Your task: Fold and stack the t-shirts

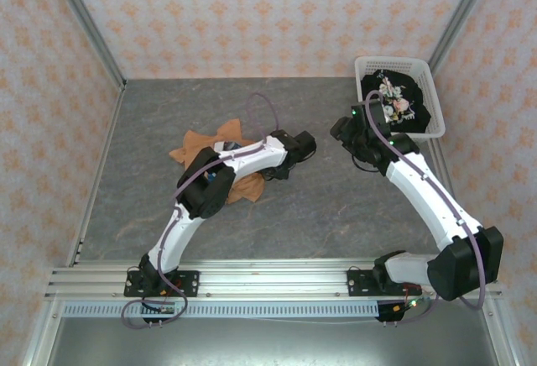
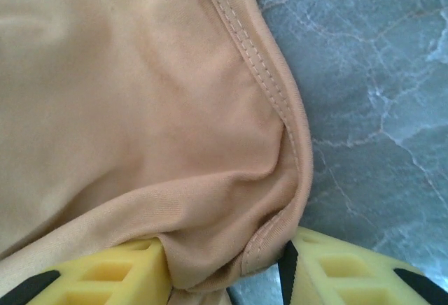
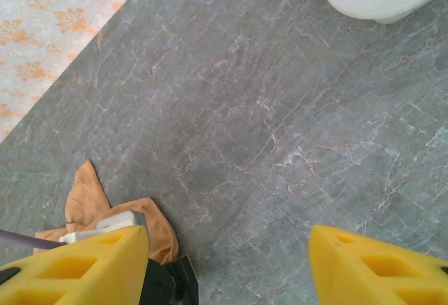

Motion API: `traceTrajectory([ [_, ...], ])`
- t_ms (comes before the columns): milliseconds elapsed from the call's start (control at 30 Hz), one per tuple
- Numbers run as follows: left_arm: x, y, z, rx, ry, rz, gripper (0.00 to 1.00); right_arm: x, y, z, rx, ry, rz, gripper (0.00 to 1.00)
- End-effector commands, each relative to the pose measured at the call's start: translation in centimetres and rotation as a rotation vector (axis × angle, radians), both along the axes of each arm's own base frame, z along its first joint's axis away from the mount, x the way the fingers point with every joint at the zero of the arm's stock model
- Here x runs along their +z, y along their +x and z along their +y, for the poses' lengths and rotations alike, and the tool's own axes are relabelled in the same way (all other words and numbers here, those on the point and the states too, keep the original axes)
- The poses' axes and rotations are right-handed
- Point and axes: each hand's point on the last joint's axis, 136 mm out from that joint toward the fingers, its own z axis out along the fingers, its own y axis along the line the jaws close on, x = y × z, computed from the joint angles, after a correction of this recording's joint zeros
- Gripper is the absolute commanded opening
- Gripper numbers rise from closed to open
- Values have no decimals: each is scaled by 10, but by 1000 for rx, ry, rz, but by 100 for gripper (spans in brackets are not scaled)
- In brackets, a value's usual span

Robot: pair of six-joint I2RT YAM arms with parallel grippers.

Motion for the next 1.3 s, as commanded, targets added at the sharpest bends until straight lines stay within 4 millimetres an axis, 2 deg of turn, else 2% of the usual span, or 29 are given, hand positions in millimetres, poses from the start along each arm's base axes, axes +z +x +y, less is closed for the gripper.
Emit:
traceTrajectory([
  [0,11,18,5,-9,9,-38,35,3,-7,-2,-5,15,3,61],
  [100,10,22,0,-18,-29,-20,2,4,-7,-5,-13,8,-3,59],
  [200,35,30,-19,-67,-110,-53,0,11,-9,-13,-33,-26,-19,56],
  [267,65,38,-40,-100,-197,-95,0,15,-11,-21,-55,-58,-23,55],
  [367,122,51,-77,-153,-368,-157,0,19,-14,-36,-101,-93,-23,52],
  [433,170,59,-104,-196,-498,-216,0,22,-16,-47,-136,-114,-26,51],
  [500,215,66,-122,-228,-617,-292,0,24,-15,-57,-167,-137,-28,50],
  [533,242,70,-130,-242,-687,-341,0,36,-20,-64,-184,-139,-55,50],
  [567,264,73,-133,-249,-748,-384,0,39,-20,-67,-190,-148,-60,50],
  [633,313,78,-134,-248,-902,-466,0,48,-21,-73,-203,-171,-73,50],
  [700,360,79,-126,-237,-1042,-533,0,56,-20,-77,-210,-183,-87,50],
  [800,427,67,-103,-278,-1148,-649,0,70,-22,-84,-234,-207,-112,49],
  [833,445,61,-92,-287,-1152,-685,0,75,-23,-87,-248,-216,-123,49],
  [867,455,56,-80,-286,-1138,-707,0,78,-24,-89,-258,-220,-132,49],
  [933,464,43,-47,-246,-1068,-727,0,87,-24,-91,-264,-220,-159,49],
  [1033,456,23,-5,-228,-935,-732,0,87,-22,-87,-245,-204,-171,49],
  [1133,398,12,35,-137,-821,-693,0,71,-19,-78,-214,-177,-136,49],
  [1267,275,0,114,144,-728,-552,0,38,-17,-63,-170,-117,-65,48],
])
